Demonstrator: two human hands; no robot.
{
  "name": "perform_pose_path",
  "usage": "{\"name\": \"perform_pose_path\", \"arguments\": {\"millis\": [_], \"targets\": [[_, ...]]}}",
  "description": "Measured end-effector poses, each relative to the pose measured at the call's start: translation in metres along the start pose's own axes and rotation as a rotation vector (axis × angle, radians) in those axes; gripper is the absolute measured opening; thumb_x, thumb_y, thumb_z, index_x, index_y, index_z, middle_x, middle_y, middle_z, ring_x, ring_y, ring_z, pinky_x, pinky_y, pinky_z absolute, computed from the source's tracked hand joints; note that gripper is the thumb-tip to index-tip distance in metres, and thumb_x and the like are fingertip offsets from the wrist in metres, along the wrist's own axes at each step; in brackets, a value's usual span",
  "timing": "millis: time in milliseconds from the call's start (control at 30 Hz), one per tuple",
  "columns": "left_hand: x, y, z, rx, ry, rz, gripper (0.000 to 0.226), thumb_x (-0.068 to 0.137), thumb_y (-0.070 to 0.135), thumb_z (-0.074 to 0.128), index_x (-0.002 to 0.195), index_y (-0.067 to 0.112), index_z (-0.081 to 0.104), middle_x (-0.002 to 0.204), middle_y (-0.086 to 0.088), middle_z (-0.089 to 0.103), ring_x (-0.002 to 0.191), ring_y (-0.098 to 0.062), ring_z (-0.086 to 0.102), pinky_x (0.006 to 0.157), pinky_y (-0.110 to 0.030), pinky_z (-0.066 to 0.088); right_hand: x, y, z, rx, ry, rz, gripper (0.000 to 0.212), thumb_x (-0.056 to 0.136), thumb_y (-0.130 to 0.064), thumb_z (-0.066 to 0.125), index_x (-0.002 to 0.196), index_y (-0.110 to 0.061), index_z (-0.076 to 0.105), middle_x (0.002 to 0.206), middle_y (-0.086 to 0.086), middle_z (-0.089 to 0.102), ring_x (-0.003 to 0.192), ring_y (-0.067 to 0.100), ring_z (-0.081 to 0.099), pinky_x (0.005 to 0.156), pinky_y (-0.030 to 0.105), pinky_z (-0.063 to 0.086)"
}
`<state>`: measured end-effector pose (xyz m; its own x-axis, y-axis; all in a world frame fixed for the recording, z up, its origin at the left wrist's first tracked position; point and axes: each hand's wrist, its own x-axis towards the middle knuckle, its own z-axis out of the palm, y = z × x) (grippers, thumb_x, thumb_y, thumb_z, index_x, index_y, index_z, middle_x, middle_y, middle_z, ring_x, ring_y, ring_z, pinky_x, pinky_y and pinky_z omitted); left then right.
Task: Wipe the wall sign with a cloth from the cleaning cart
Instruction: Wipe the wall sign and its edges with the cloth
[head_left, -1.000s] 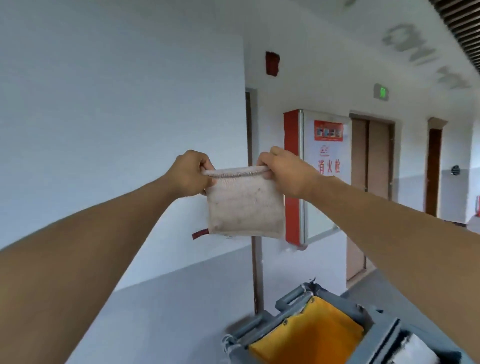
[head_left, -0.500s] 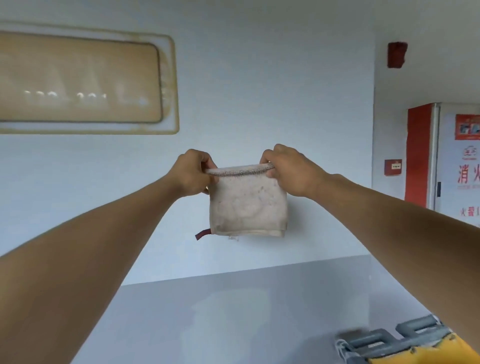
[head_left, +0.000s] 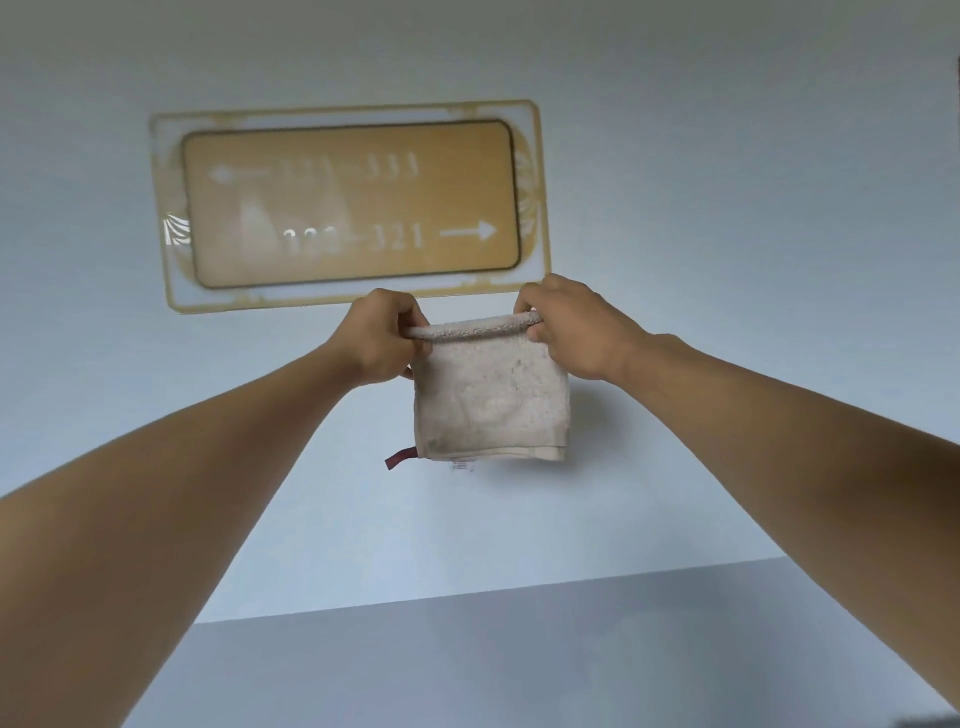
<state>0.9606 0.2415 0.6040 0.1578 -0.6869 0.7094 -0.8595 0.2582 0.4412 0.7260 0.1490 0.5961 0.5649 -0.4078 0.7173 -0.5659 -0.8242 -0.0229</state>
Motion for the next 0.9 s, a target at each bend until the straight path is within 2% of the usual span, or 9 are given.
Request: {"name": "perform_pose_path", "arguments": {"millis": [100,200,300,467,567,733,800,900], "targets": [[0.001,-0.021,-0.021,0.021,-0.004,0.003,0.012,0.080,-0.009,0.064,0.077,0.003,0.063,0.075,-0.013,0.066,0.071,-0.031,0.072,0.060,-0.041,0.063,0.017,-0.020,0.013,-0.002,-0.013,0.000,0.040,0.095,0.006,0.049,0.126,-0.019,0.052,0.115,-0.005,0.042,0.097,0.009,0.059,0.084,0.041,0.055],[0.002,-0.034,-0.037,0.026,0.014,0.018,0.012,0.081,-0.007,0.065,0.078,0.004,0.064,0.075,-0.012,0.066,0.071,-0.031,0.072,0.060,-0.040,0.063,0.031,-0.033,0.021,-0.008,0.014,-0.007,0.036,0.096,0.003,0.051,0.124,-0.020,0.053,0.109,-0.007,0.040,0.083,-0.002,0.051,0.079,0.041,0.055],[0.003,-0.044,-0.049,0.024,0.039,0.024,0.012,0.081,-0.008,0.064,0.079,0.005,0.066,0.074,-0.011,0.066,0.070,-0.029,0.071,0.059,-0.040,0.063,0.042,-0.042,0.027,-0.003,0.010,-0.027,0.031,0.098,-0.001,0.051,0.122,-0.020,0.052,0.106,-0.008,0.039,0.078,-0.005,0.045,0.075,0.037,0.052],[0.005,-0.045,-0.060,0.054,0.049,0.043,0.014,0.081,-0.007,0.064,0.081,0.006,0.068,0.074,-0.012,0.067,0.068,-0.028,0.071,0.057,-0.038,0.063,0.052,-0.048,0.032,0.008,0.005,-0.040,0.036,0.096,0.004,0.048,0.123,-0.020,0.050,0.109,-0.007,0.038,0.092,0.008,0.052,0.073,0.033,0.047],[0.007,-0.045,-0.062,0.040,0.056,0.044,0.013,0.081,-0.005,0.064,0.082,0.007,0.068,0.075,-0.011,0.066,0.069,-0.027,0.071,0.055,-0.037,0.062,0.054,-0.047,0.034,0.002,-0.009,-0.043,0.041,0.093,0.008,0.046,0.123,-0.020,0.049,0.109,-0.010,0.036,0.099,0.010,0.056,0.074,0.031,0.048],[0.011,-0.041,-0.051,-0.089,0.096,0.017,0.005,0.084,0.003,0.063,0.084,0.006,0.068,0.081,-0.012,0.064,0.072,-0.027,0.070,0.052,-0.039,0.061,0.060,-0.041,0.029,-0.062,-0.003,-0.016,0.043,0.091,0.010,0.046,0.124,-0.017,0.050,0.114,-0.007,0.040,0.102,0.014,0.060,0.084,0.040,0.055],[0.015,-0.037,-0.048,-0.119,0.127,0.003,0.006,0.084,0.005,0.062,0.083,0.006,0.068,0.082,-0.012,0.065,0.072,-0.029,0.070,0.052,-0.041,0.061,0.063,-0.038,0.031,-0.048,0.016,0.010,0.039,0.093,0.006,0.047,0.125,-0.017,0.052,0.116,-0.005,0.043,0.103,0.015,0.060,0.085,0.038,0.054],[0.023,-0.031,-0.045,-0.158,0.159,-0.023,0.007,0.086,0.007,0.062,0.083,0.006,0.068,0.076,-0.010,0.063,0.072,-0.031,0.069,0.054,-0.045,0.062,0.068,-0.036,0.031,0.096,0.101,0.098,0.022,0.100,-0.010,0.052,0.121,-0.013,0.056,0.121,0.003,0.051,0.106,0.020,0.054,0.088,0.033,0.047]]}}
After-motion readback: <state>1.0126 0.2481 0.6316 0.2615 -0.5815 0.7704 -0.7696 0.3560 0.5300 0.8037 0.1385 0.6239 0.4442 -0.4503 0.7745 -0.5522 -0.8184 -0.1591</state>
